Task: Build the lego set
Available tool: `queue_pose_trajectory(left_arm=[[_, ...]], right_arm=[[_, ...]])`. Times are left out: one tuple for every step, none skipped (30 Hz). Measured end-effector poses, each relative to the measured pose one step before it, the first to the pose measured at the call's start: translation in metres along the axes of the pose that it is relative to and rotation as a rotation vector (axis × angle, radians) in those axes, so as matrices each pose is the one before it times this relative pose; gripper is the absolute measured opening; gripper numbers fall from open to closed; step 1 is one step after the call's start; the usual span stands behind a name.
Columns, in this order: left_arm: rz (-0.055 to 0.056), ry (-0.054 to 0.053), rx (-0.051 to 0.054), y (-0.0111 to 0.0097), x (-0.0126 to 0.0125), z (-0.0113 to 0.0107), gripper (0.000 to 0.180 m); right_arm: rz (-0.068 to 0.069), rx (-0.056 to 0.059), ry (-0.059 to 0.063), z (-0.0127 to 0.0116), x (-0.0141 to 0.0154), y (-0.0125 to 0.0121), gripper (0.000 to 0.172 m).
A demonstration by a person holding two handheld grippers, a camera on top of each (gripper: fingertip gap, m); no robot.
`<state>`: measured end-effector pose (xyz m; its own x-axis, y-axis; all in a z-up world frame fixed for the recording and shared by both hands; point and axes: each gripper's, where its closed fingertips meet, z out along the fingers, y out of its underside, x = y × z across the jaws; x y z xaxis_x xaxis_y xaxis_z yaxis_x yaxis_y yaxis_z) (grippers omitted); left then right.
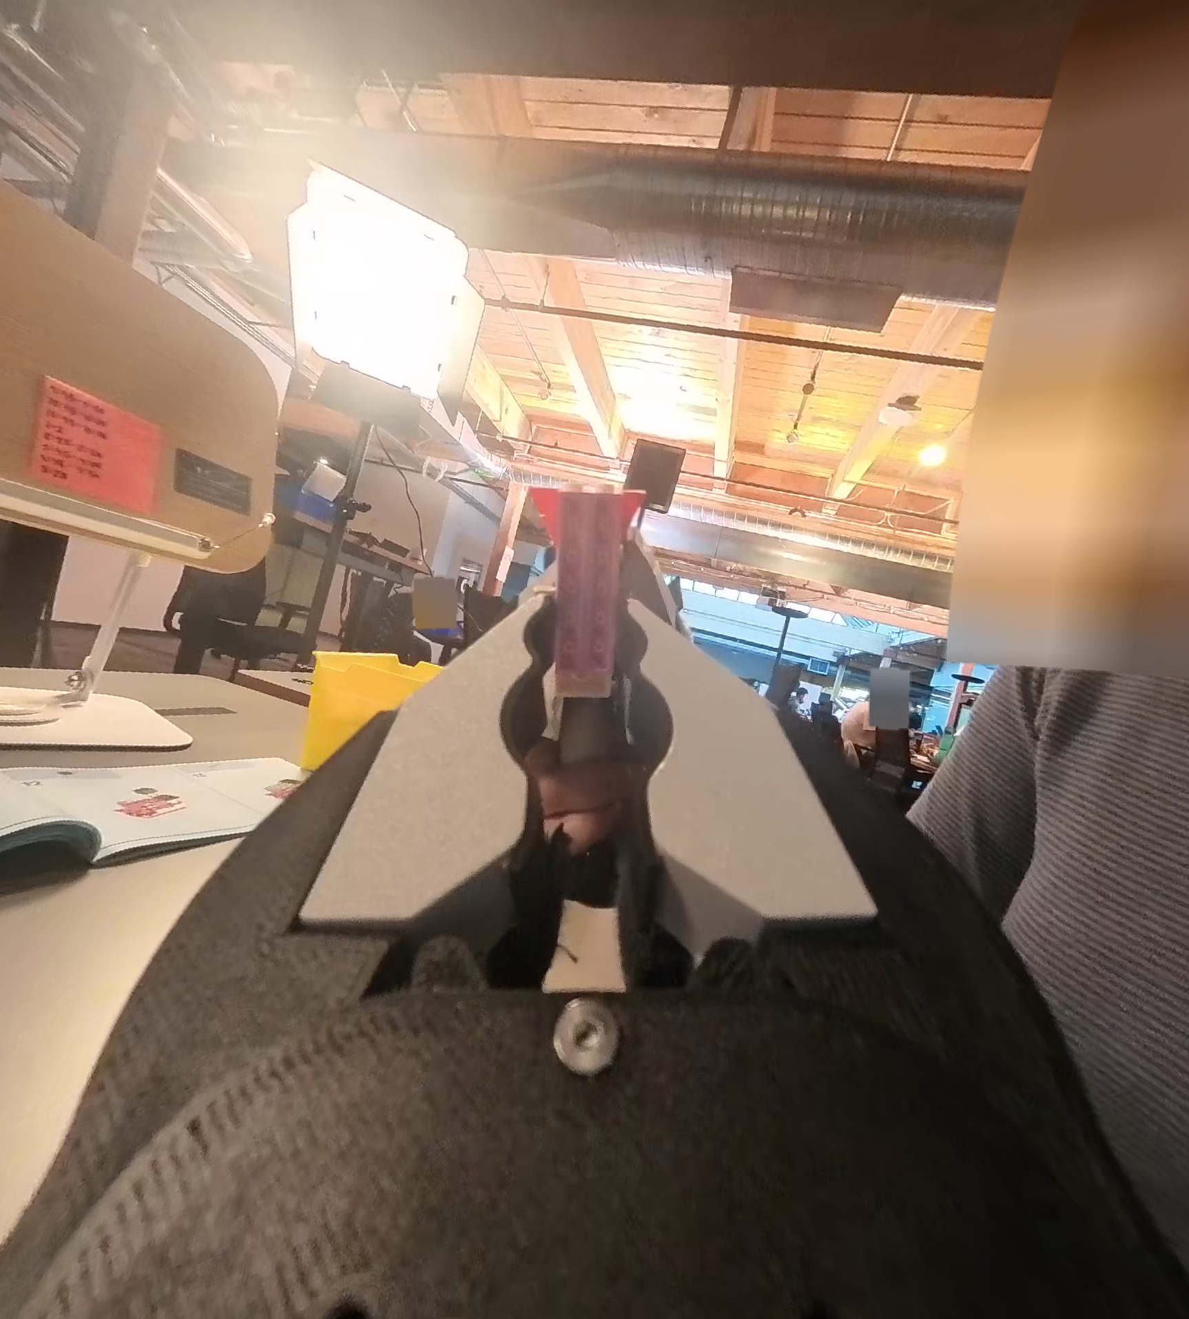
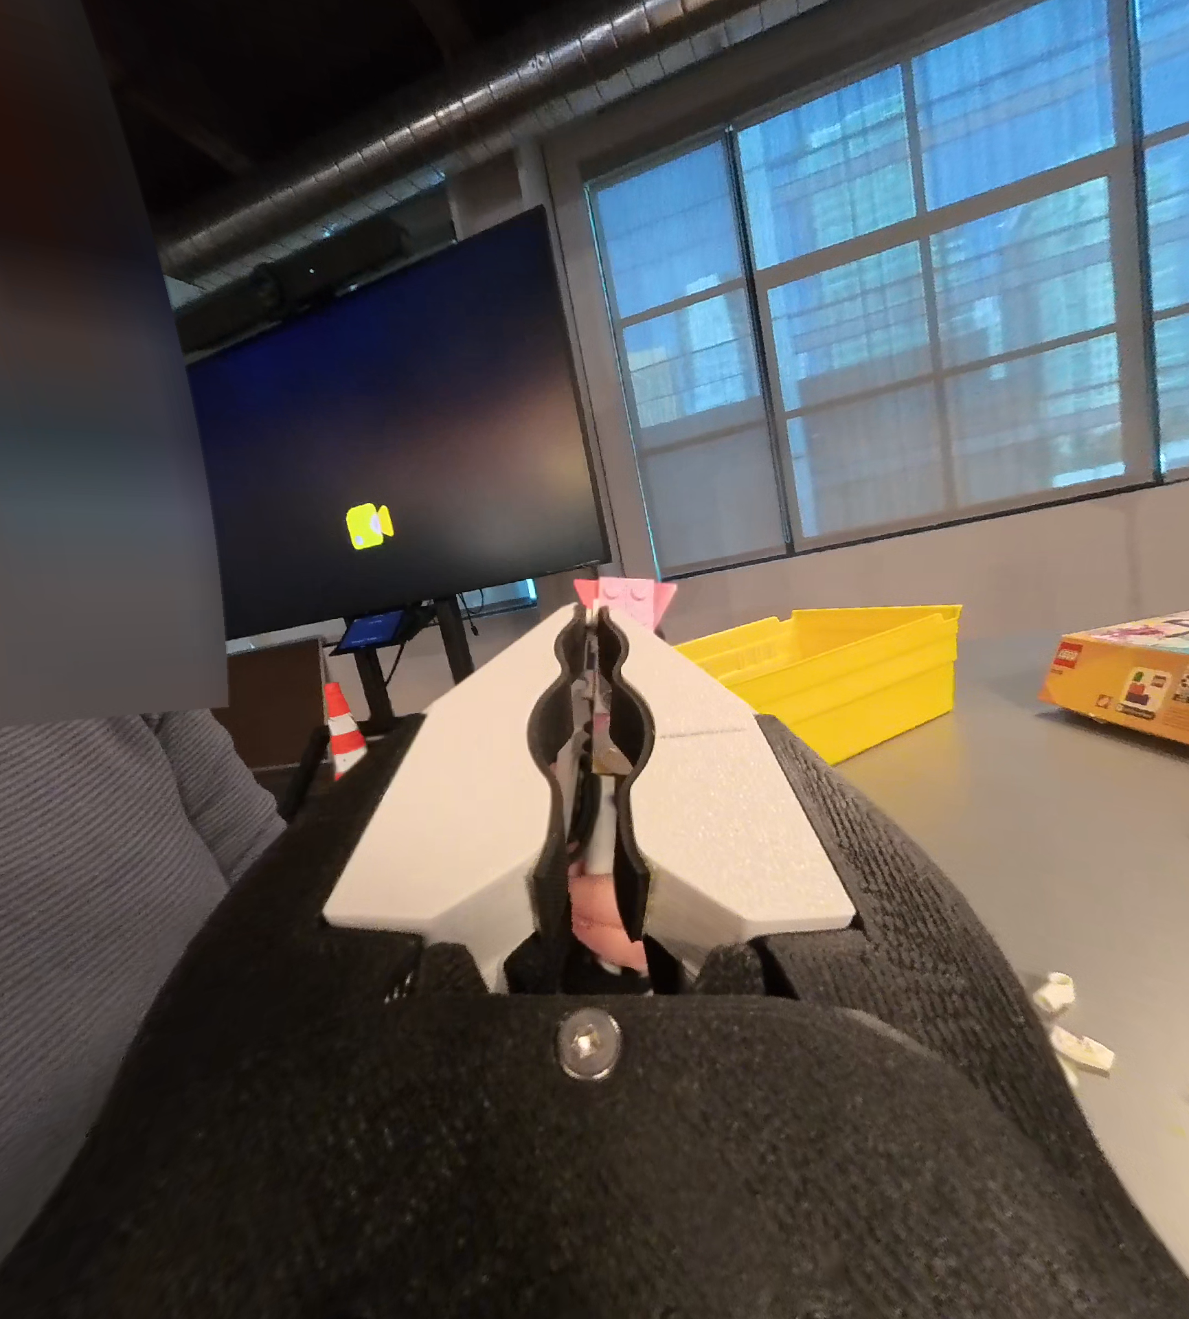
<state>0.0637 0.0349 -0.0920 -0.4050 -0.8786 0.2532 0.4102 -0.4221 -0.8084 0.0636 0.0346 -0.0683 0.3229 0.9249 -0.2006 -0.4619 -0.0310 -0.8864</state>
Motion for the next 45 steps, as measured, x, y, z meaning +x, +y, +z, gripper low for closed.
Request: queue_pose_trajectory(left_arm=[[-0.0002,0.0018,0.0043,-0.00041,0.00035,0.0,0.015],[0.0019,-0.001,0.0014,-0.00015,0.00021,-0.00006,0.015],[0.0039,-0.0005,0.0011,0.00002,0.00026,0.00005,0.015],[0.0044,-0.0019,0.0016,-0.00001,0.00033,0.0002,0.015],[0.0063,-0.0041,0.0011,0.00014,0.00006,0.00021,0.015],[0.0086,-0.0057,0.0007,-0.00006,-0.00019,0.00011,0.015],[0.007,-0.0052,-0.0001,0.00004,-0.00001,0.00005,0.015],[0.0038,-0.0031,0.0002,0.0,0.00004,0.0001,0.015],[0.0021,-0.0018,0.0002,0.00001,0.00009,0.00022,0.015],[0.0016,-0.0013,-0.001,0.00018,0.00015,0.00035,0.015],[0.0014,0.0007,-0.0024,0.00045,0.00037,0.00042,0.015],[0.0007,-0.0028,-0.0017,0.00027,-0.00004,0.00053,0.015],[0.0038,-0.0026,-0.0078,0.00137,0.00001,0.00055,0.015],[0.0016,0.0015,-0.0066,0.00108,0.00054,0.00073,0.016],[0.0015,0.0039,0.0036,-0.00051,0.00083,0.00006,0.015],[0.0018,0.0013,0.0014,-0.00045,0.00022,-0.00018,0.015],[0.0013,-0.0016,0.0002,-0.0002,-0.00022,-0.0001,0.015],[0.0014,0.0,-0.0003,0.00016,0.00017,0.00004,0.015],[0.0007,0.0019,0.0005,0.00001,0.0004,0.00007,0.015],[0.0017,0.0031,0.0006,-0.0001,0.00077,0.00001,0.015],[0.0042,0.0018,0.0011,-0.00022,0.00058,-0.0001,0.015],[0.0033,0.0,0.003,-0.00052,0.00028,-0.00036,0.016],[-0.0016,0.0055,0.0065,-0.00105,0.00089,-0.00032,0.016],[-0.007,0.0075,0.0041,-0.00068,0.00064,-0.00044,0.016],[-0.0108,0.0059,-0.0003,-0.00006,0.00005,0.00005,0.016],[-0.0098,0.0021,-0.0033,0.00035,-0.0004,0.00015,0.016],[-0.006,0.001,-0.0052,0.00071,-0.00028,0.00034,0.016],[-0.0068,0.0016,-0.0034,0.00041,-0.0003,0.00028,0.016],[-0.0066,0.0011,-0.0036,0.00006,-0.00027,0.00002,0.016],[-0.0025,0.0004,-0.0013,-0.00006,-0.00022,-0.00008,0.016],[-0.0014,0.0002,-0.0017,-0.00012,0.00007,-0.00009,0.016],[0.0012,-0.0019,-0.0031,0.00019,-0.00008,0.00004,0.016],[0.003,-0.0043,-0.0026,0.00028,-0.00038,0.00007,0.016],[0.0022,-0.0028,-0.0017,0.00023,-0.00034,-0.00002,0.016],[0.0017,-0.0021,-0.002,0.00011,-0.00017,0.00006,0.016],[0.004,-0.0038,-0.0019,0.00026,-0.00015,-0.00006,0.016],[0.004,-0.0032,-0.0013,0.00029,-0.00013,0.00001,0.015],[0.0056,-0.0069,0.0001,0.00001,-0.00062,0.0001,0.015],[0.0048,-0.0071,-0.0004,0.00009,-0.00065,-0.0001,0.015],[0.0026,-0.0048,-0.0012,0.00008,-0.00045,-0.00023,0.015],[0.002,-0.0083,-0.0004,0.00021,-0.00097,-0.00032,0.015],[0.0015,-0.0087,-0.0025,0.00034,-0.00099,-0.00016,0.015],[0.0049,-0.0102,-0.0027,0.00023,-0.00112,-0.00034,0.015],[0.0084,-0.0123,-0.0027,0.00012,-0.00124,-0.00013,0.015],[0.0131,-0.0095,-0.0013,0.00002,-0.00065,-0.00013,0.015]], right_arm=[[0.0109,0.0039,-0.0077,-0.00015,-0.00025,0.00001,0.0],[0.0107,0.0062,-0.0081,-0.00018,-0.0002,0.00002,0.0],[0.0127,0.0076,-0.0092,-0.00016,-0.00026,-0.00017,0.0],[0.0138,0.0077,-0.0081,-0.00027,-0.00002,-0.00017,0.001],[0.0117,0.0071,-0.006,-0.00014,0.00013,-0.00019,0.001],[0.0081,0.0063,-0.0044,-0.00014,0.00016,-0.00005,0.0],[0.0053,0.0062,-0.0036,-0.00008,0.00013,-0.00014,0.001],[0.0054,0.0065,-0.0043,0.00006,-0.00012,-0.00009,0.001],[0.008,0.0071,-0.0062,0.00018,-0.00026,0.00002,0.001],[0.0103,0.0074,-0.0081,0.00026,-0.00037,0.00016,0.001],[0.0096,0.0044,-0.0077,0.00057,-0.00033,0.00066,0.001],[0.0069,-0.001,-0.0047,0.00086,-0.00011,0.0017,0.001],[0.0064,0.0009,-0.0043,0.00112,-0.00015,0.00155,0.001],[0.0103,0.0069,-0.007,0.00067,-0.00055,0.00022,0.001],[0.012,0.0047,-0.0062,0.00028,-0.00036,-0.00016,0.0],[0.0053,-0.0007,-0.0012,0.0,0.00006,0.00004,0.001],[-0.0036,-0.0027,0.0022,-0.0001,0.00015,-0.00005,0.0],[-0.0068,-0.0044,0.0021,-0.00006,-0.00023,0.00013,0.0],[-0.0062,-0.0059,0.0006,0.00017,-0.0005,0.00019,0.0],[-0.0062,-0.006,0.0003,0.00027,-0.00068,0.00016,0.0],[-0.0069,-0.0062,0.0015,0.00039,-0.00046,0.00052,0.0],[-0.0058,-0.0089,0.0021,0.00056,-0.00021,0.00114,0.0],[-0.0034,-0.0054,0.0005,0.00067,-0.00031,0.00096,0.001],[-0.0006,0.001,-0.0003,0.00029,-0.00016,0.00003,0.0],[0.0015,0.0008,0.001,-0.00015,0.00031,-0.00007,0.001],[0.0011,-0.0005,0.0014,-0.00043,0.00043,-0.00014,0.001],[-0.0007,-0.0005,0.0015,-0.00049,0.00038,-0.00011,0.001],[-0.0017,-0.0003,0.0026,-0.00028,0.00033,-0.00018,0.001],[-0.0023,-0.0004,0.0034,0.00004,0.0004,0.00005,0.001],[-0.0012,-0.0012,0.0026,0.00006,0.00027,0.00006,0.001],[0.001,-0.0022,0.0031,0.0,0.0005,0.00011,0.001],[0.0009,-0.0018,0.0033,-0.00019,0.0006,0.00004,0.001],[0.0003,-0.0015,0.0017,-0.00027,0.00026,0.00011,0.001],[0.0013,-0.0024,0.0008,-0.00015,0.0003,0.00002,0.001],[0.0031,-0.0029,-0.0002,-0.00011,0.00012,0.00022,0.001],[0.0058,-0.0024,-0.0013,-0.00024,0.00015,0.00018,0.001],[0.0048,-0.0003,0.0,-0.00029,0.00027,-0.00006,0.001],[0.0021,0.0017,0.0024,-0.0001,0.00063,0.00009,0.001],[0.0038,0.0013,0.001,-0.00006,0.00049,0.00012,0.001],[0.0046,0.0003,0.0014,-0.00008,0.00081,0.0003,0.001],[0.0014,-0.0012,0.0044,-0.00031,0.00104,0.00034,0.001],[-0.0044,-0.0035,0.0064,-0.00022,0.00097,0.00035,0.001],[-0.0124,-0.0053,0.0104,-0.00031,0.00104,0.00026,0.0],[-0.0224,-0.007,0.0135,-0.00004,0.00071,0.0001,0.0],[-0.0254,-0.0093,0.0137,-0.00005,0.00031,0.00008,0.0]])
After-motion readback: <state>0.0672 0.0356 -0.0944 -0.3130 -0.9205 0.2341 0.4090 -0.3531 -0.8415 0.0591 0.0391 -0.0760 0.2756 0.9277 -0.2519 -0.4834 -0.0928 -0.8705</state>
